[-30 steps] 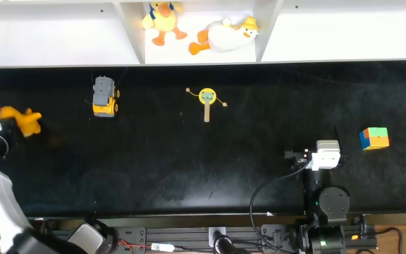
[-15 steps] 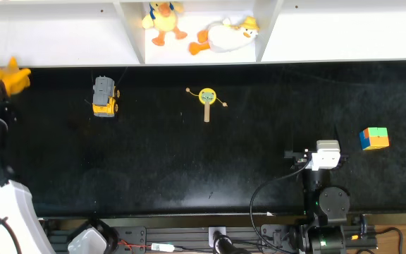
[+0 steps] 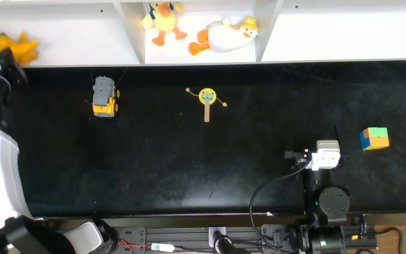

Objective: Store Toys

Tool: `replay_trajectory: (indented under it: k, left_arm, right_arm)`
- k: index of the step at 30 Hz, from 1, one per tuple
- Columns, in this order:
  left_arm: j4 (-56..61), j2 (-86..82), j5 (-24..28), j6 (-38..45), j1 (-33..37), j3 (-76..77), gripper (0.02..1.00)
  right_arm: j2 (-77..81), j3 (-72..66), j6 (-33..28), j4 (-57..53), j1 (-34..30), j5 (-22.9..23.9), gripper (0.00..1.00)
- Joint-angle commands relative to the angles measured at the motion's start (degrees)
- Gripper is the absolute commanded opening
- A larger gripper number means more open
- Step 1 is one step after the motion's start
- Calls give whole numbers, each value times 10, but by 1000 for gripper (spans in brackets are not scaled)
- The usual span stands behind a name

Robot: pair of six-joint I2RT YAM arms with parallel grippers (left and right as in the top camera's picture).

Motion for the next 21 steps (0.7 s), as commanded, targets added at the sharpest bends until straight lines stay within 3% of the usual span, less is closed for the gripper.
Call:
replay_trajectory:
  k: [1, 21]
  left_arm:
    - [-12, 27, -20, -5, -8, 47, 169]
    - [-15, 94, -24, -9, -8, 51, 207]
  right_arm:
    - [-4, -8, -2, 3, 3, -4, 996]
    - [-4, -8, -2, 3, 3, -4, 996]
